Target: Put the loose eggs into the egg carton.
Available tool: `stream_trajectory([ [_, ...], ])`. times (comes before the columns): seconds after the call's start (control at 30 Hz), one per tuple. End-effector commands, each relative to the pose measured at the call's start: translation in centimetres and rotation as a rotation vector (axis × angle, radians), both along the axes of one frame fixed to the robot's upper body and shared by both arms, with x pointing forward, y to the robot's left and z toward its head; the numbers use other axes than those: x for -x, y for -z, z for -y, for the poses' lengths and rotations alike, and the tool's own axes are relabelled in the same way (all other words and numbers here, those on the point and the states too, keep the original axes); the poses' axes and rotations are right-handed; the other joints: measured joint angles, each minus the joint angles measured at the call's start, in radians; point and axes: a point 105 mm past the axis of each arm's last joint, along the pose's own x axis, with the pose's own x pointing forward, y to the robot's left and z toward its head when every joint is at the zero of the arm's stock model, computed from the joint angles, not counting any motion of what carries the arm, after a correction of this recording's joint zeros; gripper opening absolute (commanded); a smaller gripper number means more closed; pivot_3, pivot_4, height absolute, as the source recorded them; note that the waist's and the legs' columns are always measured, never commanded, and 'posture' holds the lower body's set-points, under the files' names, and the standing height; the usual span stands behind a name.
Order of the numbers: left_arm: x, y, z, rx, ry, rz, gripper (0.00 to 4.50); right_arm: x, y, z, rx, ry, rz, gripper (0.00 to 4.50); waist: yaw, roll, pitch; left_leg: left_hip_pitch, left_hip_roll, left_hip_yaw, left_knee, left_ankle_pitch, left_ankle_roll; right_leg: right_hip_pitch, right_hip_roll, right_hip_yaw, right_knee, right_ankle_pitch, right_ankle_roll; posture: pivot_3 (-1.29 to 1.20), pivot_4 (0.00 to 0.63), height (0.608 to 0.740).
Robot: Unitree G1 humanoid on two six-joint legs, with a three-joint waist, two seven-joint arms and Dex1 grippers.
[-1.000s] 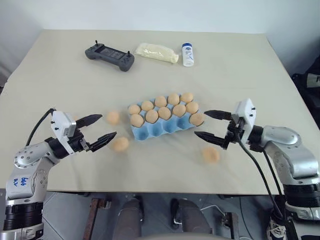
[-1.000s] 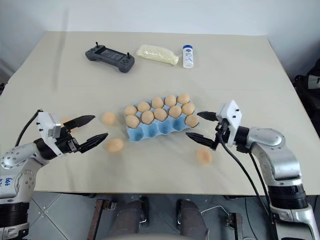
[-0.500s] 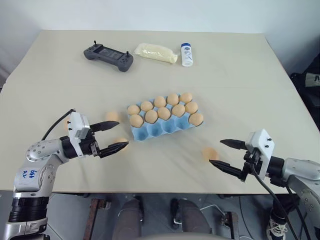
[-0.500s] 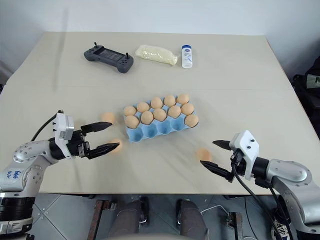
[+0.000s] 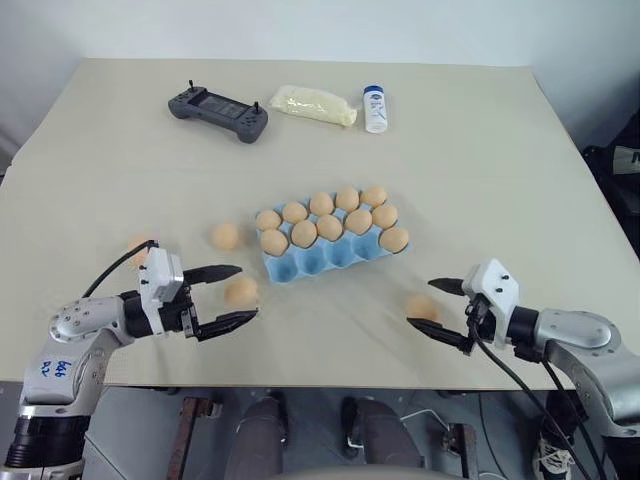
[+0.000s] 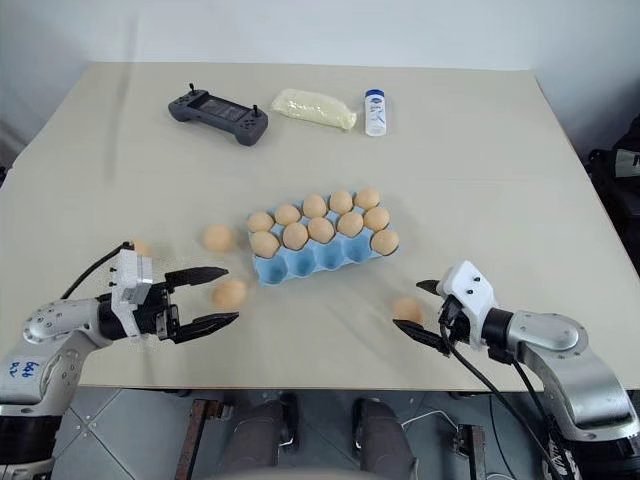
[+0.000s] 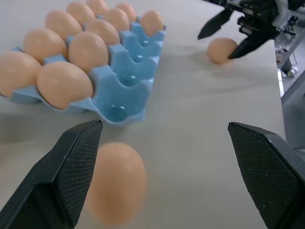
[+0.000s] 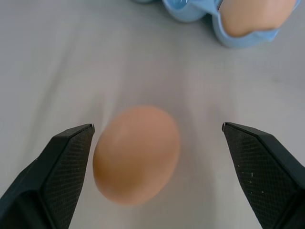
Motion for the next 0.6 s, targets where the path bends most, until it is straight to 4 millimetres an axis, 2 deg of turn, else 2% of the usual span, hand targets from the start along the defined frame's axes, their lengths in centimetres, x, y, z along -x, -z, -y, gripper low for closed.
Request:
stream_trajectory([
  [0.03, 0.8, -0.9, -0.4, -0.033, 0.005, 0.047, 4.49, -0.2, 0.0, 0.0, 0.002, -0.02, 0.012, 4.5, 0.0, 0.0, 0.0, 0.0, 0.0, 0.0, 0.0, 0.0, 0.0, 0.0, 0.0, 0.0, 0.0, 0.0, 0.0, 0.0, 0.15, 0.74],
  [0.13, 1.1, -0.9, -0.5, -0.04, 0.0, 0.045, 4.5, -0.3, 0.1, 0.0, 0.004, -0.024, 0.014, 3.96, 0.0, 0.0, 0.0, 0.0, 0.0, 0.001, 0.0, 0.0, 0.0, 0.0, 0.0, 0.001, 0.0, 0.0, 0.0, 0.0, 0.15, 0.74],
  [0.3, 1.1, -1.1, -0.7, -0.038, -0.025, 0.054, 4.5, -0.6, -0.6, -0.6, -0.01, -0.047, 0.031, 2.22, -0.002, 0.0, 0.0, 0.0, 0.0, 0.001, 0.0, 0.0, 0.0, 0.0, 0.0, 0.001, 0.0, -0.001, -0.001, 0.0, 0.15, 0.74],
  [0.33, 1.0, -1.1, -0.7, -0.036, -0.035, 0.057, 4.5, -0.8, -1.2, -0.9, -0.026, -0.051, 0.047, 1.84, -0.001, 0.0, 0.0, 0.0, 0.0, 0.001, 0.0, 0.0, 0.0, 0.0, 0.0, 0.002, 0.0, 0.0, -0.001, 0.0, 0.15, 0.74],
  [0.37, 1.0, -1.2, -0.8, -0.032, -0.045, 0.063, 4.5, -1.0, -1.9, -1.2, -0.048, -0.052, 0.066, 1.66, -0.002, 0.0, 0.0, 0.0, 0.0, 0.001, 0.0, 0.0, 0.0, 0.0, 0.0, 0.002, 0.0, 0.0, -0.001, 0.0, 0.15, 0.74],
  [0.6, 1.0, -1.8, -0.6, -0.001, -0.089, 0.083, 4.5, -2.8, -6.5, -4.2, -0.165, -0.06, 0.163, 1.59, -0.009, 0.0, 0.0, 0.0, 0.0, 0.001, 0.0, 0.0, 0.0, 0.0, 0.0, 0.002, 0.0, 0.001, 0.001, 0.0, 0.15, 0.74],
])
